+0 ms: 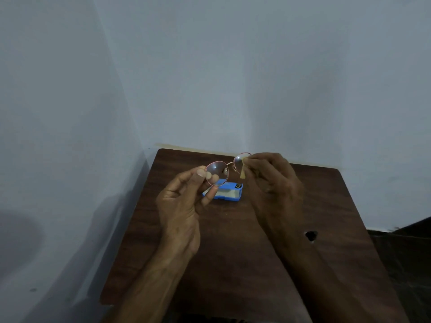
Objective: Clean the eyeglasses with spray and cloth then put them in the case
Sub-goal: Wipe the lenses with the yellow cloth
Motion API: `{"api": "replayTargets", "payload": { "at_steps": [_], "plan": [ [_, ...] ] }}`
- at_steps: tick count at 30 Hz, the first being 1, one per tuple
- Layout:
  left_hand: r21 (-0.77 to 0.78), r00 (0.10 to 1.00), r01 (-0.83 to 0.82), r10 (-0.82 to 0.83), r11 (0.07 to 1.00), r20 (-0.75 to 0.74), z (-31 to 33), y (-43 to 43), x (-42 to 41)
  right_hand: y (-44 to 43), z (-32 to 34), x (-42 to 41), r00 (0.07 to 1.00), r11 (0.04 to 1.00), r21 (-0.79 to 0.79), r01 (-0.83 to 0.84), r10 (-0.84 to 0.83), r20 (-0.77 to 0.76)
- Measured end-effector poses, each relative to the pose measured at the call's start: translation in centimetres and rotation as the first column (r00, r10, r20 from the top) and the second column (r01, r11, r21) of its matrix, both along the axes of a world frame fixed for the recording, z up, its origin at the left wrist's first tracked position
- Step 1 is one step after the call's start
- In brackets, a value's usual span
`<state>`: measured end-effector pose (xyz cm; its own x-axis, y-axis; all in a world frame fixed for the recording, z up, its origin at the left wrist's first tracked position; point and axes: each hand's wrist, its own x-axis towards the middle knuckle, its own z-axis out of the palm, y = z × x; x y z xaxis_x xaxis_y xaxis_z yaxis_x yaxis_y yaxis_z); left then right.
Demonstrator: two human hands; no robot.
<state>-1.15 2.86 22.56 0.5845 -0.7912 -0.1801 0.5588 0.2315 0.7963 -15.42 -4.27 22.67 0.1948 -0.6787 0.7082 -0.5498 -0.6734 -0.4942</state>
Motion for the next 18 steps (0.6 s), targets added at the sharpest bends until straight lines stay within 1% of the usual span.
{"api": "replayTargets", "payload": {
  "at_steps": [5,8,10,14,15,18],
  "plan": [
    [-0.017,0.993,0.004,-0.006,1.0,-0.114,0.7,-0.2,-0.2,1.2,-1.0,0.3,0.994,0.997,-0.058,-0.048,0.042,-0.098],
    [-0.012,0.989,0.017,-0.019,1.0,-0.148,0.7,0.0,-0.1,0.0,-0.5,-0.4,0.999,0.999,-0.027,0.038,-0.039,-0.026],
    [-0.001,0.988,0.02,-0.02,1.0,-0.156,0.7,0.0,0.0,-0.6,0.1,-0.5,0.997,0.996,-0.027,0.08,-0.081,-0.02],
    [0.009,0.988,0.015,-0.013,1.0,-0.154,0.8,-0.1,0.2,0.2,0.3,-0.2,0.991,0.998,-0.057,0.011,-0.019,-0.135],
    [0.007,0.989,0.014,-0.012,1.0,-0.147,0.8,-0.1,0.2,0.0,0.4,-0.4,0.991,0.998,-0.053,0.025,-0.031,-0.131],
    [-0.005,0.994,0.01,-0.01,1.0,-0.107,0.9,0.0,0.1,-1.4,1.0,-0.9,0.994,0.994,-0.04,0.099,-0.1,-0.038]
  ]
}}
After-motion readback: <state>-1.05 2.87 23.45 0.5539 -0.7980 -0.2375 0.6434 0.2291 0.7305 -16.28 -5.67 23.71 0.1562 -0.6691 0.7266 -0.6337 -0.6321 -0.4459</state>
